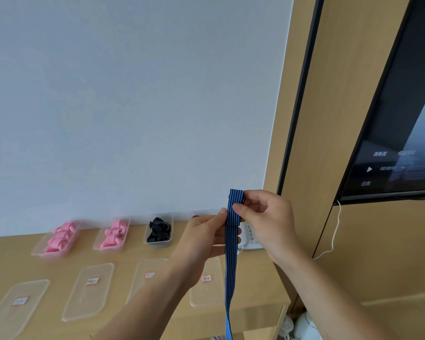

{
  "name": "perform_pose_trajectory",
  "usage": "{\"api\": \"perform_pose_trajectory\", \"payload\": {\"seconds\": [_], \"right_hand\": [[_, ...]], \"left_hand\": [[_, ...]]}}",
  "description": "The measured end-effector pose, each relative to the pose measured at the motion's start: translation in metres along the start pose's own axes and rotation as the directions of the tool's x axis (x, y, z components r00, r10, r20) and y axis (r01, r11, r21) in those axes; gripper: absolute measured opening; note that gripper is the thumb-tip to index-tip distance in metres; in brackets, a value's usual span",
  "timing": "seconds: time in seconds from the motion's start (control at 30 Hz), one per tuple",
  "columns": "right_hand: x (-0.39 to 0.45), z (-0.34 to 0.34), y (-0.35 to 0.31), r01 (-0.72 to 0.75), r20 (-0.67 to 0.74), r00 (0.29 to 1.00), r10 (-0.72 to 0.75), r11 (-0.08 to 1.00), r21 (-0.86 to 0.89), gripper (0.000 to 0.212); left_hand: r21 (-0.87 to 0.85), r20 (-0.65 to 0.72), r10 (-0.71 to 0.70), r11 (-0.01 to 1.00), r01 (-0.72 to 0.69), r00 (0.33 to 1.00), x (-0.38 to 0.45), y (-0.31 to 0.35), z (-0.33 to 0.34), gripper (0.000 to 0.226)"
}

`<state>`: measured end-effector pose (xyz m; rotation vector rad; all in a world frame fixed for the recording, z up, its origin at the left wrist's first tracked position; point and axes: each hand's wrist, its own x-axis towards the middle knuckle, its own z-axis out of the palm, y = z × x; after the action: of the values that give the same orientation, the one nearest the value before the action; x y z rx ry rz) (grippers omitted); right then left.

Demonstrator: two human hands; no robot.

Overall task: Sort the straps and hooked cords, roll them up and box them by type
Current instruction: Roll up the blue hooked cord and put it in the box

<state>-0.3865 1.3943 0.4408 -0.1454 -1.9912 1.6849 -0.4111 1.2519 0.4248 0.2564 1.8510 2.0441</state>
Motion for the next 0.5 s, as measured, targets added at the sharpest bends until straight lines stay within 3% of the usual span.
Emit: {"api": "perform_pose_trajectory", "payload": {"seconds": [0.5], "right_hand": [[0.0033, 0.0021, 0.0074, 0.014, -0.012, 1.000, -0.015, 1.000, -0.026, 0.020]], "left_hand": [[0.075, 0.034, -0.015, 0.997, 0.012, 0.999, 0.0020, 0.0004, -0.0056, 0.039]]}}
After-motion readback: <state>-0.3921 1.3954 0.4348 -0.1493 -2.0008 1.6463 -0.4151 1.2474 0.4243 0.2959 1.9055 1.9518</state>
